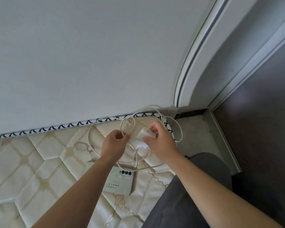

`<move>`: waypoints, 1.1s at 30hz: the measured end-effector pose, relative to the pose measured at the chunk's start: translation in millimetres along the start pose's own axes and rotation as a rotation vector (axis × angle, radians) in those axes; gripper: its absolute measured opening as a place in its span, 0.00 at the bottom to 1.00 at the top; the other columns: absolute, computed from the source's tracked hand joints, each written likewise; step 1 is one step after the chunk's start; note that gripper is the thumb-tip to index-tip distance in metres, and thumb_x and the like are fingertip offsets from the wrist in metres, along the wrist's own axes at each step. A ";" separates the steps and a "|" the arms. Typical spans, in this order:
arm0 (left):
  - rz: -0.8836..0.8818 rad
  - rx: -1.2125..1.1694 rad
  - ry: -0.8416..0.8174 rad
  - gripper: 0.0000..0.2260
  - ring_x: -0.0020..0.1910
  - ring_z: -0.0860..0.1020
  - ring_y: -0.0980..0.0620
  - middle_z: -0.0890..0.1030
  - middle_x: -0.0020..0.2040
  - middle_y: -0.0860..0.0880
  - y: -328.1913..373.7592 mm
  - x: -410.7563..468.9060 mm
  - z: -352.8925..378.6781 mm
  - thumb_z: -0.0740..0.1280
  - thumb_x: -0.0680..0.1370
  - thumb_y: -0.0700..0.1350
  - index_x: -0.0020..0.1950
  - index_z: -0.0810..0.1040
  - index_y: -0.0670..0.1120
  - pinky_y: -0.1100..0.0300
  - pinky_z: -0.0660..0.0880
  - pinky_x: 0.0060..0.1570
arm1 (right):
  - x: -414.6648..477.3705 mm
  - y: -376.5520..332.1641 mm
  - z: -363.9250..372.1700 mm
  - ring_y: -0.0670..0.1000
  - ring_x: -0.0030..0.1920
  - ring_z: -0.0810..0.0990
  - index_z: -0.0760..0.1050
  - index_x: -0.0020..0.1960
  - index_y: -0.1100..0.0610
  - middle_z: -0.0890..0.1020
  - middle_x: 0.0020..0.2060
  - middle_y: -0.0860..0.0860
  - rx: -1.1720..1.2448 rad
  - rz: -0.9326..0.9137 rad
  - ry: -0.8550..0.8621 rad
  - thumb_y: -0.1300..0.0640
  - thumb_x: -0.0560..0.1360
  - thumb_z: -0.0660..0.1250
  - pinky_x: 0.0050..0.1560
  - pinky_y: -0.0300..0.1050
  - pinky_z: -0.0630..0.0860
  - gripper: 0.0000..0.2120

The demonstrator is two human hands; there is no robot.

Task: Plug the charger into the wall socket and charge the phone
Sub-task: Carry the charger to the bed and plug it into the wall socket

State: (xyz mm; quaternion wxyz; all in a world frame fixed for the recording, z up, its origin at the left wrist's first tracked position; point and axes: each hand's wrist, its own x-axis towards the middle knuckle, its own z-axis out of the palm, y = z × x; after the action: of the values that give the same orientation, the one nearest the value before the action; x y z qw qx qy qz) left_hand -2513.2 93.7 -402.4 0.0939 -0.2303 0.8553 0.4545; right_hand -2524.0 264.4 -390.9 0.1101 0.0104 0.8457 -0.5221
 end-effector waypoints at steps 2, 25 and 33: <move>0.016 0.007 -0.008 0.10 0.39 0.80 0.48 0.81 0.40 0.49 8.2 -2.5 -1.8 0.65 0.74 0.55 0.44 0.77 0.48 0.52 0.77 0.40 | -3.2 -3.4 -22.4 0.48 0.41 0.75 0.69 0.47 0.50 0.76 0.41 0.45 0.013 -0.096 0.129 0.59 0.71 0.68 0.39 0.39 0.71 0.09; 0.258 0.081 -0.100 0.15 0.40 0.80 0.52 0.81 0.42 0.52 77.0 -31.2 21.6 0.63 0.77 0.48 0.62 0.71 0.46 0.59 0.72 0.39 | -3.3 5.1 -164.8 0.48 0.43 0.79 0.73 0.51 0.51 0.78 0.46 0.51 0.578 0.128 0.377 0.59 0.75 0.64 0.39 0.49 0.79 0.06; 0.363 -0.068 -0.173 0.14 0.42 0.79 0.52 0.82 0.45 0.51 120.0 -31.7 32.0 0.68 0.73 0.51 0.58 0.74 0.55 0.59 0.71 0.40 | 15.1 -5.2 -165.3 0.51 0.47 0.81 0.74 0.55 0.55 0.82 0.48 0.52 0.450 0.154 0.141 0.64 0.66 0.72 0.40 0.43 0.78 0.19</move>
State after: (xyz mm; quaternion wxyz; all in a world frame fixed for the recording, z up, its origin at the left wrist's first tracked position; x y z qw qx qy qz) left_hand -2544.5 187.4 -320.8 0.0757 -0.0358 0.8557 0.5106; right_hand -2568.4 406.9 -318.0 0.0853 0.1355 0.7105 -0.6853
